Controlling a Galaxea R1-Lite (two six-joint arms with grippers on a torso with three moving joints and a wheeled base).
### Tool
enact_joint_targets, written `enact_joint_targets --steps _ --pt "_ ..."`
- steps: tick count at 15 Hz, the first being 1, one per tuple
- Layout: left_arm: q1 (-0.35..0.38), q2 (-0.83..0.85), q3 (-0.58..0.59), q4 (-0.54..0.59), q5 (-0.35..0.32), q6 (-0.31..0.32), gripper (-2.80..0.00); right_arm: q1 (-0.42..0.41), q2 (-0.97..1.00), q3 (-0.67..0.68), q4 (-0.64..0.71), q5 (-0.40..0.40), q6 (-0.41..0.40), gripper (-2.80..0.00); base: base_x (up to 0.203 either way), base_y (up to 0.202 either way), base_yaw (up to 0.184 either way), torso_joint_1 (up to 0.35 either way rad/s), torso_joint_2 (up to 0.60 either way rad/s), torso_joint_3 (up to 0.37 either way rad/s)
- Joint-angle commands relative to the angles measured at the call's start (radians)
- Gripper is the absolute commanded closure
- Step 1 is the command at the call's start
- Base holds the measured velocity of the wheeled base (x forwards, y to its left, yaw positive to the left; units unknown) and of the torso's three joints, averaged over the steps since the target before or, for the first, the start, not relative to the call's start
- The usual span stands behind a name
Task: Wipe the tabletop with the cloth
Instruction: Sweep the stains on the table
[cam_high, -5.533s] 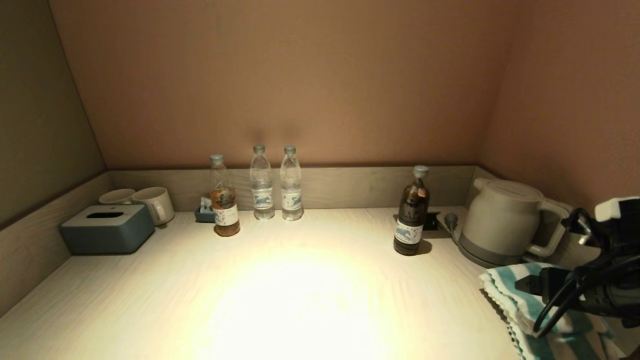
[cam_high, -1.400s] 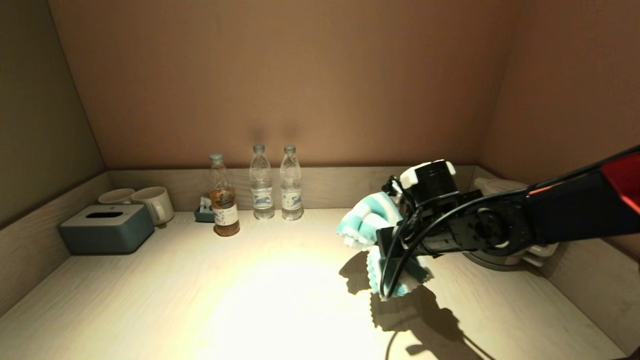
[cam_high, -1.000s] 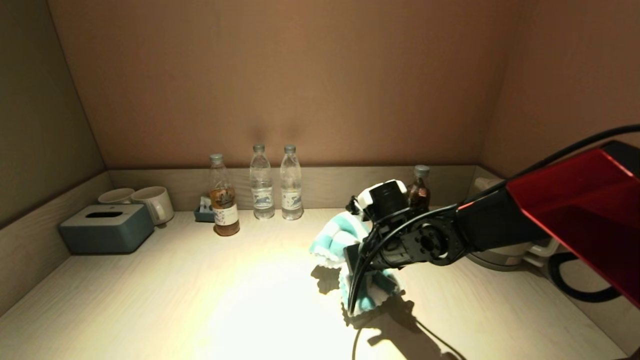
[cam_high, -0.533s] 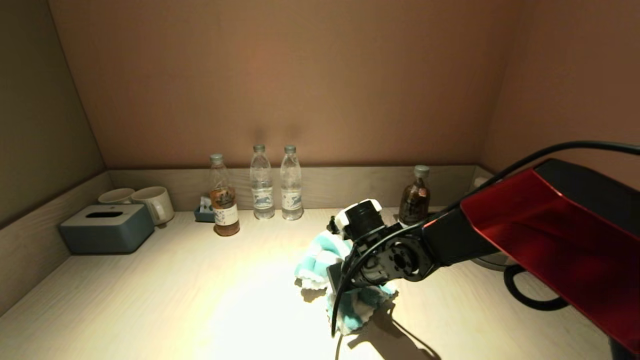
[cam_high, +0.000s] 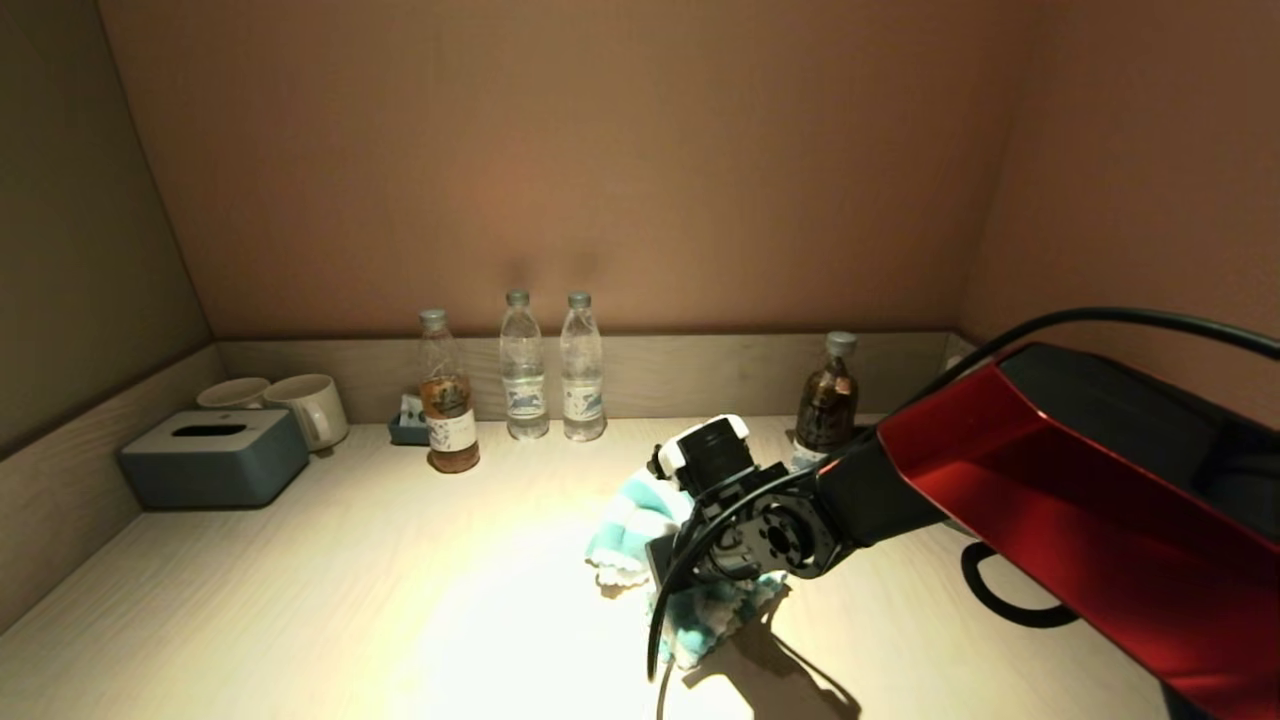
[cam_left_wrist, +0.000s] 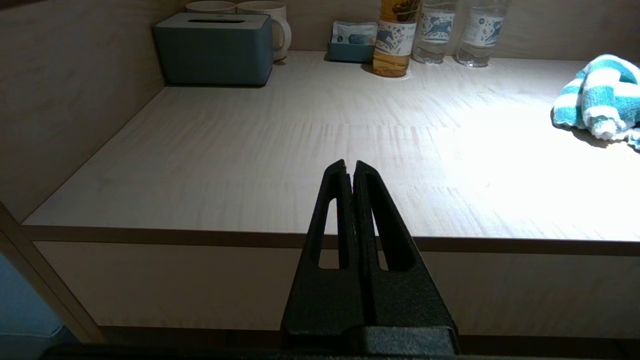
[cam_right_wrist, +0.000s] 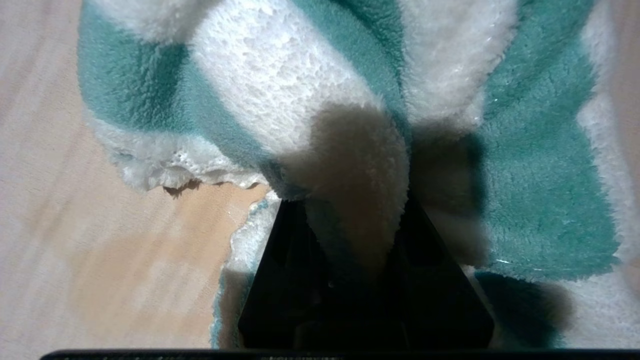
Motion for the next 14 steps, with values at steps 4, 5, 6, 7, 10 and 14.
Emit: enact_joint_targets --steps 4,5,6,7,10,14 --pt "0.001 0.002 0.000 0.000 0.000 -0.001 0.00 0.101 0.034 -0.021 -0.017 0.001 0.002 0.00 0.000 0.000 0.000 0.000 0.00 0.000" --pt "0.001 0.002 0.000 0.000 0.000 -0.001 0.00 0.131 0.038 -0.036 -0.018 0.001 0.002 0.00 0.000 0.000 0.000 0.000 0.00 0.000" --pt "0.001 0.002 0.000 0.000 0.000 -0.001 0.00 0.154 0.038 -0.044 -0.018 0.000 0.001 0.00 0.000 0.000 0.000 0.000 0.00 0.000" --pt "0.001 0.002 0.000 0.000 0.000 -0.001 0.00 0.198 0.037 -0.053 -0.016 -0.001 0.001 0.00 0.000 0.000 0.000 0.000 0.00 0.000" --pt "0.001 0.002 0.000 0.000 0.000 -0.001 0.00 0.289 0.025 -0.064 -0.014 -0.007 0.001 0.00 0.000 0.000 0.000 0.000 0.00 0.000" --pt "0.001 0.002 0.000 0.000 0.000 -0.001 0.00 0.359 -0.010 -0.037 -0.011 -0.012 0.001 0.00 0.000 0.000 0.000 0.000 0.00 0.000"
